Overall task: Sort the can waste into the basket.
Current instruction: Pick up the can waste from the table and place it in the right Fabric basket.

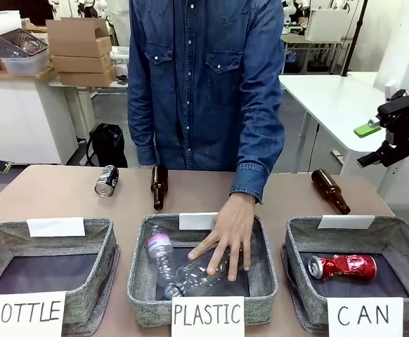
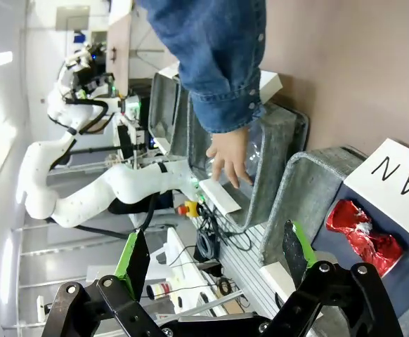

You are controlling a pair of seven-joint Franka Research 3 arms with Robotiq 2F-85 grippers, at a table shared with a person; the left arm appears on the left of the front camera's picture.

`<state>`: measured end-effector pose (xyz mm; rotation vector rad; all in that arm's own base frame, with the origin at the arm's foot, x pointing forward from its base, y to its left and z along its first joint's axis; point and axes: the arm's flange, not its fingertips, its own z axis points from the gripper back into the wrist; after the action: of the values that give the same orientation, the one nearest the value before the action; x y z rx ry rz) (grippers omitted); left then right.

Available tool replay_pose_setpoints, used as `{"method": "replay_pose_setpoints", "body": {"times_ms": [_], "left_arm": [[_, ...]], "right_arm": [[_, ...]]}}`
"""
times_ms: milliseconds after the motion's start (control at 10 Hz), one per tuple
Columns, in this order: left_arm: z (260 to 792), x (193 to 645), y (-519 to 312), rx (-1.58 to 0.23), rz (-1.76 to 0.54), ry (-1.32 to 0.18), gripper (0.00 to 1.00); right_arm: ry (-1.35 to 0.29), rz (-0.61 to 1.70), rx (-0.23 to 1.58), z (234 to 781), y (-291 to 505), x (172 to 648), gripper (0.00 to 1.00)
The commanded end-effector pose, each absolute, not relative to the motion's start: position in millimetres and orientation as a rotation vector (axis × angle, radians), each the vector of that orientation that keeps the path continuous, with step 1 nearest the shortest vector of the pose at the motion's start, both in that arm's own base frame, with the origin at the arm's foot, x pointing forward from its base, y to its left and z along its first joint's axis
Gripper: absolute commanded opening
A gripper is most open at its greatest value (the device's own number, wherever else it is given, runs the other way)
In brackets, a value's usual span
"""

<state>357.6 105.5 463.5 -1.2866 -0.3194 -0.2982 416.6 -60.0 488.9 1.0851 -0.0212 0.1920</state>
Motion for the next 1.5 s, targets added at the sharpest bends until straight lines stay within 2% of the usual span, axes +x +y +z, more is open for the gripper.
{"method": "replay_pose_setpoints", "body": {"times_ms": [0, 200, 300, 500, 600, 700, 1000, 1400], "left_arm": [[464.2, 356.0, 105.9, -1.290, -0.327, -0.325, 1.00], [463.5, 357.6, 105.5, -1.287, -0.298, -0.319, 1.00], [474.5, 372.6, 102.1, -1.244, -0.304, -0.305, 1.00], [481.0, 440.9, 49.1, -1.070, -0.242, -0.201, 1.00], [478.1, 461.5, 18.7, -1.061, -0.306, -0.108, 1.00], [471.4, 483.2, -5.2, -0.930, -0.198, -0.177, 1.00], [417.0, 539.0, -60.5, -0.677, -0.126, -0.134, 1.00], [337.1, 598.0, -77.0, -0.380, -0.028, -0.356, 1.00]], "right_arm": [[-0.021, 0.213, 1.085, 491.3, -64.5, 418.6, 1.00], [-0.021, 0.213, 1.085, 491.3, -64.5, 418.6, 1.00], [-0.021, 0.213, 1.085, 491.3, -64.5, 418.6, 1.00], [-0.021, 0.213, 1.085, 491.3, -64.5, 418.6, 1.00], [-0.021, 0.213, 1.085, 491.3, -64.5, 418.6, 1.00], [-0.021, 0.213, 1.085, 491.3, -64.5, 418.6, 1.00], [-0.021, 0.213, 1.085, 491.3, -64.5, 418.6, 1.00], [-0.021, 0.213, 1.085, 491.3, -64.5, 418.6, 1.00]]}}
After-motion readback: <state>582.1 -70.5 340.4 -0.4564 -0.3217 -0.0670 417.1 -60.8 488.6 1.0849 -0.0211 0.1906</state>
